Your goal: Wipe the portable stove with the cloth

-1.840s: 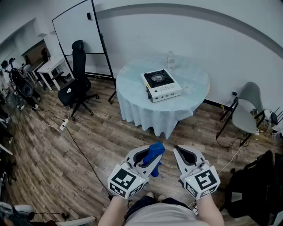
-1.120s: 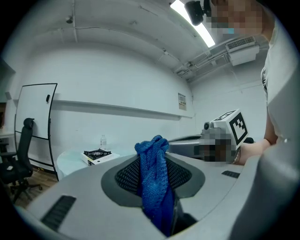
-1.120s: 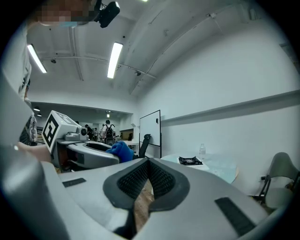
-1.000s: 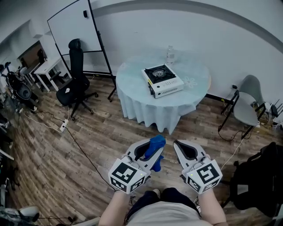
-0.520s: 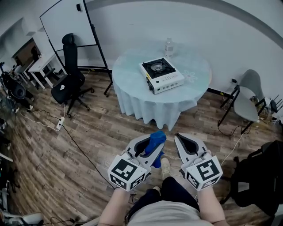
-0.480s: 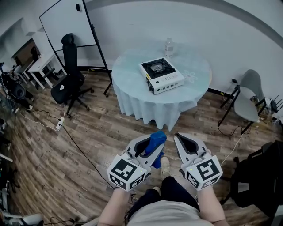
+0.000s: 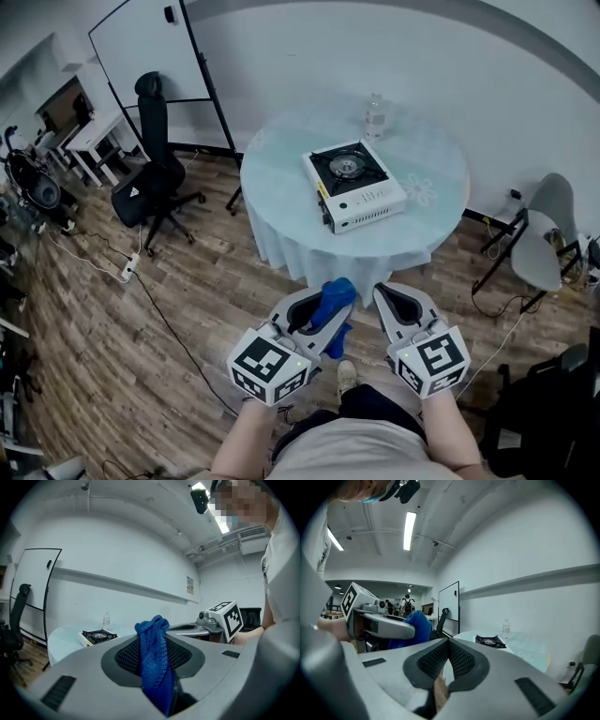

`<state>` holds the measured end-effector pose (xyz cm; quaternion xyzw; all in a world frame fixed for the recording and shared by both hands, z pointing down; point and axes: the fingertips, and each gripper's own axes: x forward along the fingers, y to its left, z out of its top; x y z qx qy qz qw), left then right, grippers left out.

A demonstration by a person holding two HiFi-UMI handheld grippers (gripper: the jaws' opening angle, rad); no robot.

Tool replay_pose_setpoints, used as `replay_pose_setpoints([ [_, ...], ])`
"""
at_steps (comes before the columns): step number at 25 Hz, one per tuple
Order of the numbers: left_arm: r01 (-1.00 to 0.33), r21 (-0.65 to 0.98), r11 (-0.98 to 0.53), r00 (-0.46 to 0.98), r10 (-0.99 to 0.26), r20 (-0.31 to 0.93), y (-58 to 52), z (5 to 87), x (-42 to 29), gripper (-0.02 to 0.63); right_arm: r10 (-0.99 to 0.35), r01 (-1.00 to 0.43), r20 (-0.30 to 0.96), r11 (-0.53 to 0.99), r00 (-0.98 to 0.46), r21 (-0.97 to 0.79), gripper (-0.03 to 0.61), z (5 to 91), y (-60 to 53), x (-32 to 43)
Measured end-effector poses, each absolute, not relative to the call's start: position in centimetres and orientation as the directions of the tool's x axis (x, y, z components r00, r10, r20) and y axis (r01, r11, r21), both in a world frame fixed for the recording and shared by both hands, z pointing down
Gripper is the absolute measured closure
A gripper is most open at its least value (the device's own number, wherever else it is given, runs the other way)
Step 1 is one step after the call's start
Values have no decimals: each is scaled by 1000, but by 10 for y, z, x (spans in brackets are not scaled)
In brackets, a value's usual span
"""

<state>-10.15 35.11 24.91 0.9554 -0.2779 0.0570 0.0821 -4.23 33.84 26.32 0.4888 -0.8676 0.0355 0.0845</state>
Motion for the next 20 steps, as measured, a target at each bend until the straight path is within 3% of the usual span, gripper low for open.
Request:
replay_pose_setpoints([
  [20, -608, 129, -783, 788, -577, 215, 210, 267, -60, 469, -793, -815, 224, 580, -567, -10, 557, 282, 203, -1],
])
